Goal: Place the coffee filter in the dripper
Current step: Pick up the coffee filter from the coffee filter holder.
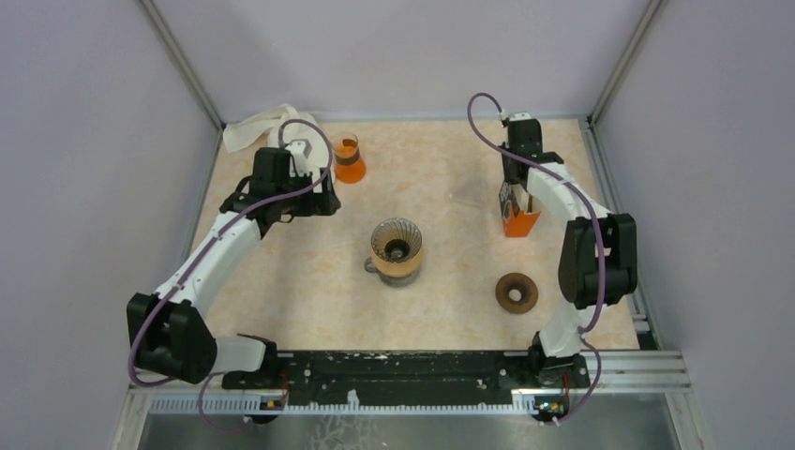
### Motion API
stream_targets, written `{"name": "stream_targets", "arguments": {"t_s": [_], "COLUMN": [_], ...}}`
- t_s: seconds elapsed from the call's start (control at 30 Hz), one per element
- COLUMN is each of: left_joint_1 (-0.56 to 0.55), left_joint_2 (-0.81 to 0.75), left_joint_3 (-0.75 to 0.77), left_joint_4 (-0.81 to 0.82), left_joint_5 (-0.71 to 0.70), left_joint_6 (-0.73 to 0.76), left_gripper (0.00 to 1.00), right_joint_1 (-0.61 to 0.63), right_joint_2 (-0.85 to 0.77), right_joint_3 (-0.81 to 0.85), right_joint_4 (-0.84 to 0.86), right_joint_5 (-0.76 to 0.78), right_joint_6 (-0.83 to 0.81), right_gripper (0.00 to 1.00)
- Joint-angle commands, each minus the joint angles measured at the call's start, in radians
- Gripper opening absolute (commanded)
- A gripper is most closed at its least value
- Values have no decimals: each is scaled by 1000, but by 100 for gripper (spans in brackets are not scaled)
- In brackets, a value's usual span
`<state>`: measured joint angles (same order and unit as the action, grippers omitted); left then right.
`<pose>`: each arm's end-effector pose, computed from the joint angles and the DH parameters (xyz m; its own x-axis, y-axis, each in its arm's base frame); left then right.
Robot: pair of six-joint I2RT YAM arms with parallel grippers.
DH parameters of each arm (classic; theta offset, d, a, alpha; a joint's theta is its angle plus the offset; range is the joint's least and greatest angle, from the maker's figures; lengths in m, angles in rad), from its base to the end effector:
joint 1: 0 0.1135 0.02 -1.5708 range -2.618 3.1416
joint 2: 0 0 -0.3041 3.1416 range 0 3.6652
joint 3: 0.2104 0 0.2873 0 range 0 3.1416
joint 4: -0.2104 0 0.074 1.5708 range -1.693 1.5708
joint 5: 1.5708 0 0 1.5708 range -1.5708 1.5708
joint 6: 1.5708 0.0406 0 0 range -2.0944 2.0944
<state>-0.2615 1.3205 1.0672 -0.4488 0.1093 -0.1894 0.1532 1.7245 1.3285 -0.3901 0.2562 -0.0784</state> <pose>0.3070 -0.0868 0.3219 -0.6762 -0.0127 -0.7366 0.2140 0.9534 -0.2129 0.4255 0.0553 0.2808 -0.6995 -0.1847 -0.6904 -0.0255 0.9719 -0.2341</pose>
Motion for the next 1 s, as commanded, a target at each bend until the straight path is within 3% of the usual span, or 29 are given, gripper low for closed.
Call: {"name": "stream_targets", "arguments": {"t_s": [0.0,0.27,0.6,0.97], "left_joint_1": [5,6,5,-4], "left_joint_2": [2,-1,-16,-83], "left_joint_3": [-5,-6,-10,-18], "left_joint_4": [16,16,34,78], "left_joint_5": [18,20,58,132], "left_joint_6": [11,10,15,-23], "left_gripper": [99,99,99,99], "right_joint_1": [2,1,1,10], "right_joint_2": [0,2,-56,-180], "right_joint_3": [-10,-20,-17,38], "right_joint_4": [5,2,-13,-95], "right_joint_5": [2,-25,-28,-40], "right_joint_6": [3,16,32,55], "right_gripper": [16,15,0,0]}}
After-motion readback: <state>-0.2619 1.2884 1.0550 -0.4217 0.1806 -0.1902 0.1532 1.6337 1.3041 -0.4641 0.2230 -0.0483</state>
